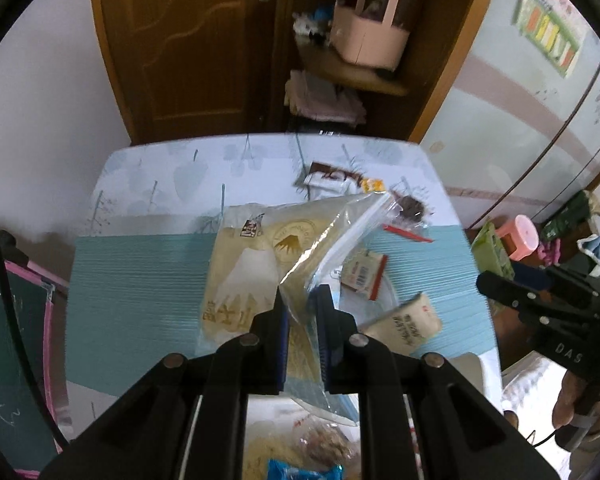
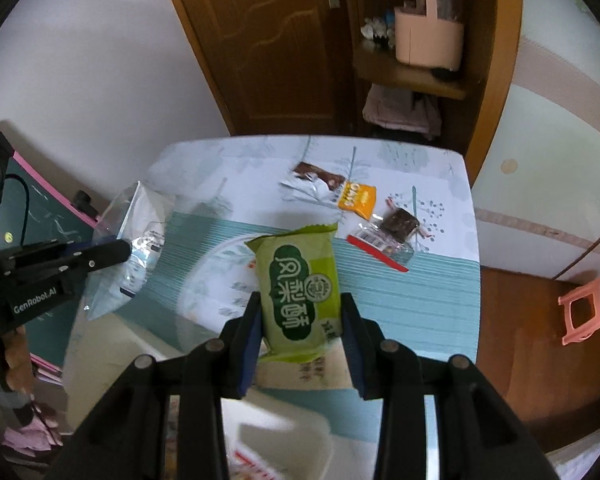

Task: Organize snacks
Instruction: 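Carry both bags over the white tray and release them inside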

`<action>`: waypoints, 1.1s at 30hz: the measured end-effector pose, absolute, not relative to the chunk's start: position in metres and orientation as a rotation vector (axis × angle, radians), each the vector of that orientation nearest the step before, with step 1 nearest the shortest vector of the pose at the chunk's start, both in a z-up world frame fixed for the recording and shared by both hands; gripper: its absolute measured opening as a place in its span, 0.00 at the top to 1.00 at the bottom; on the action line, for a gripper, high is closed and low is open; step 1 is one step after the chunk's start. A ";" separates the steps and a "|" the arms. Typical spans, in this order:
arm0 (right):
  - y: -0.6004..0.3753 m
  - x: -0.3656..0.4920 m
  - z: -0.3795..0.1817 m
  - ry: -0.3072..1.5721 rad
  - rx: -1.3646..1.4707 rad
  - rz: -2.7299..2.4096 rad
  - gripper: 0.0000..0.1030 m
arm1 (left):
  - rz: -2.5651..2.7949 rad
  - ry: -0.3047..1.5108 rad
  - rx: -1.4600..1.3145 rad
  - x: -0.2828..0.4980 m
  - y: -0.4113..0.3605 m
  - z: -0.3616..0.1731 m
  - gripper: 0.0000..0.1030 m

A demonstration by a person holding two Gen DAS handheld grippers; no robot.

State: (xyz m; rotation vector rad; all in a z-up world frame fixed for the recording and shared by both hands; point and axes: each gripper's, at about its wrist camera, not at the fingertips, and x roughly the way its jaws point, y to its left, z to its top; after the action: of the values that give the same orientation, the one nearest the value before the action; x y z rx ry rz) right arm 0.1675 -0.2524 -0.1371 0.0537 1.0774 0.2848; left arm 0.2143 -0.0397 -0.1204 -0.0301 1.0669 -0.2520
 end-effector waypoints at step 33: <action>-0.200 0.002 -0.071 1.076 0.229 0.312 0.64 | -0.393 1.059 -0.005 0.040 -0.029 -0.070 0.90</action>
State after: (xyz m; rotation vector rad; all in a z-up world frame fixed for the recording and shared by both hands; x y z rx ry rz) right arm 0.0022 -0.2001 -0.0712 0.2294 1.0755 0.3116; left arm 0.0400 -0.0285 -0.0704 -0.0047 1.0586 -0.3925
